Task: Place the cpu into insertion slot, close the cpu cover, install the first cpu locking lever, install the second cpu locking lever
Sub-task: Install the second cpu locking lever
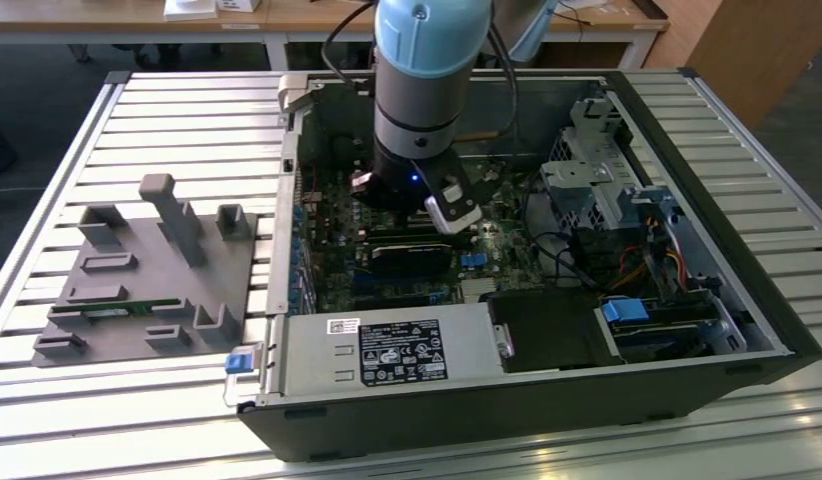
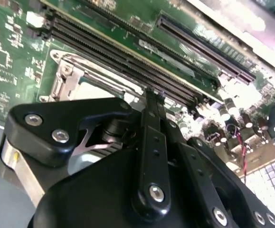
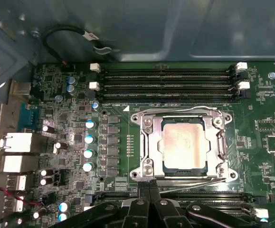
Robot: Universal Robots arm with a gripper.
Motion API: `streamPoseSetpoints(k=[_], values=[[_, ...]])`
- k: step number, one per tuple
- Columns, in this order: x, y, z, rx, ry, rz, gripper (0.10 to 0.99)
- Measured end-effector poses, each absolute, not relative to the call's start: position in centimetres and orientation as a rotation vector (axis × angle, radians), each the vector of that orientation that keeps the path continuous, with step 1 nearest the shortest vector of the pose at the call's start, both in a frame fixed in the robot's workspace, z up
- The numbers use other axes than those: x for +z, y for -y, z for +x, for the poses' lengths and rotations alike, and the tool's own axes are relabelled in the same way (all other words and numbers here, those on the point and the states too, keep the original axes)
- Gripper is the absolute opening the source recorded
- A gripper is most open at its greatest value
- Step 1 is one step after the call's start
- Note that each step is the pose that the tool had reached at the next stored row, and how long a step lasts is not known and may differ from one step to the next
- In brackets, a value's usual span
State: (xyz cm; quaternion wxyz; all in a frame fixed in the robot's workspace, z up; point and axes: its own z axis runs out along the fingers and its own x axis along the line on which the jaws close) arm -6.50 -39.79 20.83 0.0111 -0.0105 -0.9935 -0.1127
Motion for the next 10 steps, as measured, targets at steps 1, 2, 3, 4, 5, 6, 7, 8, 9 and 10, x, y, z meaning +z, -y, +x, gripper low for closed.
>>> streamPoseSetpoints(k=[1,2,3,4,5,6,7,8,9,10], values=[[20.82,39.82,-6.53,-0.353,3.099,-0.033,0.106],[20.82,39.84,-6.54,-0.356,3.099,-0.032,0.106],[20.8,39.85,-6.54,-0.358,3.099,-0.033,0.106],[20.76,39.88,-6.54,-0.362,3.098,-0.032,0.106],[20.72,39.91,-6.54,-0.366,3.098,-0.032,0.106],[20.67,39.95,-6.54,-0.37,3.097,-0.032,0.106],[20.61,39.98,-6.54,-0.372,3.097,-0.032,0.106],[20.55,39.99,-6.54,-0.374,3.097,-0.033,0.106],[20.51,39.99,-6.55,-0.376,3.096,-0.033,0.106],[20.46,39.99,-6.56,-0.377,3.096,-0.032,0.106]])
